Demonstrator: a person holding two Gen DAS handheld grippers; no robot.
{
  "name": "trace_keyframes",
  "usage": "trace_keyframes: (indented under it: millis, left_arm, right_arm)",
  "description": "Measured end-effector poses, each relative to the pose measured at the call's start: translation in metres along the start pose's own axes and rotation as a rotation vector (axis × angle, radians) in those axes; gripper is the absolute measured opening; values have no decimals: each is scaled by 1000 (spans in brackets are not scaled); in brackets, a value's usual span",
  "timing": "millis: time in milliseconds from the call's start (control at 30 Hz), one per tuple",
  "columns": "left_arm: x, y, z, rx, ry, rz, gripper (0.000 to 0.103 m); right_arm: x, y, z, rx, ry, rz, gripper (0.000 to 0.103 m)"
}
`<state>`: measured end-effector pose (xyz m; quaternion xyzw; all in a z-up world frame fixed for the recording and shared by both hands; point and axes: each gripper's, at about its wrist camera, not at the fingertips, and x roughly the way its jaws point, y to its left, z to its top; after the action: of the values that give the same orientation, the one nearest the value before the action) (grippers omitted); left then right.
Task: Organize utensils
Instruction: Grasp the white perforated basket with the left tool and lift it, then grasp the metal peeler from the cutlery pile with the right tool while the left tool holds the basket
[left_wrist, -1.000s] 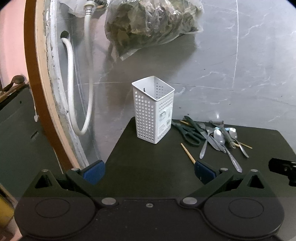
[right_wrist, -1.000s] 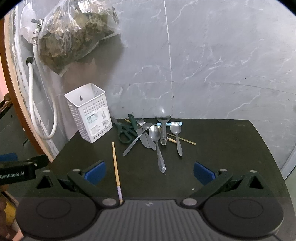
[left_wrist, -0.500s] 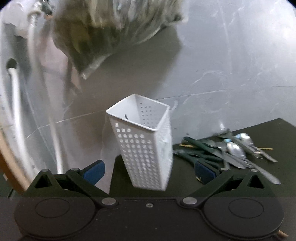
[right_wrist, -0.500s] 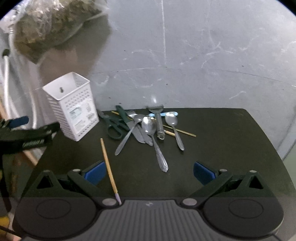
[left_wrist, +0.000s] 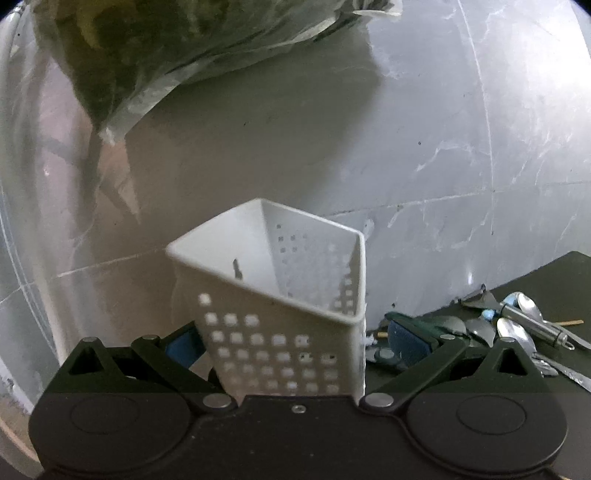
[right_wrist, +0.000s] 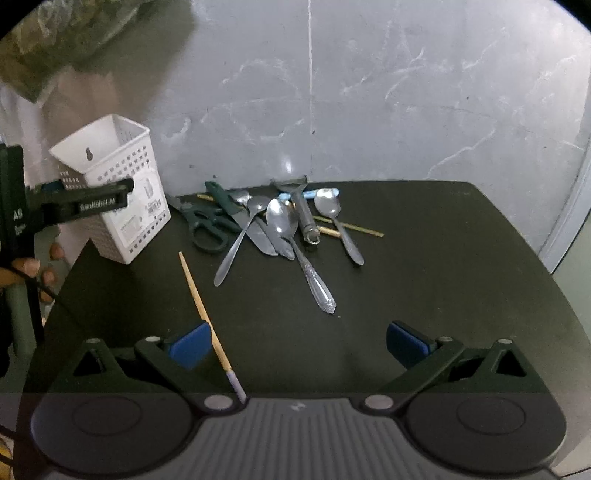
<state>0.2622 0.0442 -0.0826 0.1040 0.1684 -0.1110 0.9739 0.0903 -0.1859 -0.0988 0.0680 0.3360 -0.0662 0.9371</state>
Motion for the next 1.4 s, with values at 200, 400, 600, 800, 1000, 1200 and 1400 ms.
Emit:
trace_keyframes:
  millis: [200, 400, 600, 800, 1000, 1200, 1400]
  left_arm:
    - [-2, -5, -4, -2, 3, 18, 84]
    - [-10, -4, -8, -9, -4, 12, 84]
    - [-33, -2, -13, -16, -2, -29, 80]
    - [-63, -16, -19, -22, 3, -59, 79]
    - [-77, -29, -22, -30, 8, -46, 79]
    - [-79, -33, -21, -30, 12, -40, 79]
    - [-81, -37, -20, -33, 15, -30, 79]
  right_arm:
    - [35, -5, 29, -100, -26, 100, 103]
    - [77, -24, 70, -168, -58, 187, 103]
    - [131, -45, 111, -170, -18, 298, 99]
    - [172, -50, 150, -212, 5, 396, 82]
    - [209, -36, 175, -284, 78, 338, 62]
    - [232, -26, 177, -303, 171, 290, 54]
    - [243, -21, 178, -293, 203, 288, 52]
